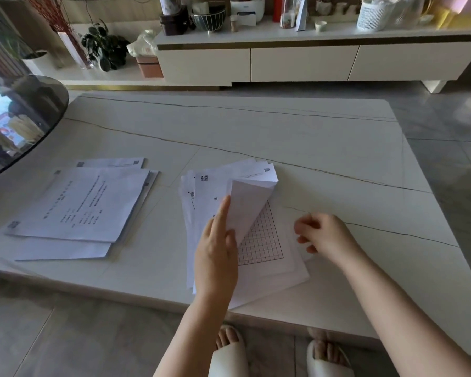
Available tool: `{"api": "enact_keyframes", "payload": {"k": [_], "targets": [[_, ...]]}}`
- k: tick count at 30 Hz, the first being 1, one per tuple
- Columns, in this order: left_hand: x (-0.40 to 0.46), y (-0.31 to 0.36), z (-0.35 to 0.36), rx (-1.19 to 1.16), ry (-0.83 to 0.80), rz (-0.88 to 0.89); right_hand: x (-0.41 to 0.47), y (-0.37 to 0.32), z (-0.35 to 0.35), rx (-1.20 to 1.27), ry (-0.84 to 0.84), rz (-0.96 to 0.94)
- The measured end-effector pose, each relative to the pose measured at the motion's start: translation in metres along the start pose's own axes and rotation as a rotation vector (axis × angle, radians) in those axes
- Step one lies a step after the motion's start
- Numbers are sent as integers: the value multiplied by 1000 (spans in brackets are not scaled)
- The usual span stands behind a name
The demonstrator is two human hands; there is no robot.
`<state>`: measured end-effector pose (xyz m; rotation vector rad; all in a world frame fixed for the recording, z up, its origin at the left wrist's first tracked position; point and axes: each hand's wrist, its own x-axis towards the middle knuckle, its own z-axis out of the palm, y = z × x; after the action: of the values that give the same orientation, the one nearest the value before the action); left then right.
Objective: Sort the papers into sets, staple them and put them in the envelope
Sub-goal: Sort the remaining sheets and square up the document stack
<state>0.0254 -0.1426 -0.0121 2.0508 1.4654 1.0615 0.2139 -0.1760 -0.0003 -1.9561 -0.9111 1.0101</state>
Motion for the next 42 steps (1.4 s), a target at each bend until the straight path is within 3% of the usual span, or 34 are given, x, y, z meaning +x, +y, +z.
{"api": "enact_keyframes", "payload": {"k": [5, 9, 11, 17, 21, 26, 29, 32, 33, 36, 38, 40, 42], "targets": [[-1, -9, 5, -3, 17, 103, 0, 13, 15, -260, 3, 99], [-1, -10, 7, -6, -32, 74, -5, 9, 33, -705, -18, 86], [-1, -10, 9, 16, -41, 68, -8, 9, 42, -743, -36, 73], [0, -12, 9, 32, -31, 73, 1, 18, 36, -524, -26, 62], [2, -9, 6, 11, -33, 61, 7, 9, 19, -178, 17, 12], [-1, 2, 4, 67, -153, 110, 0, -8, 15, 168, -18, 72], [-2, -2, 8, 137, -128, 162, -5, -19, 14, 404, -70, 138], [1, -8, 8, 130, -68, 80, -5, -20, 11, 525, -81, 154], [2, -9, 8, 120, -62, 65, -4, -16, 9, 430, -46, 141], [2, -8, 5, 102, -45, 71, -3, 6, 6, -368, 39, 47], [2, -4, 4, 66, -53, -3, -6, 16, 9, -734, -3, 77], [0, 0, 3, 27, -73, -63, -8, 20, 16, -833, -63, 87], [-1, 2, 2, -16, -56, -14, -8, 21, 22, -840, -96, 65]]}}
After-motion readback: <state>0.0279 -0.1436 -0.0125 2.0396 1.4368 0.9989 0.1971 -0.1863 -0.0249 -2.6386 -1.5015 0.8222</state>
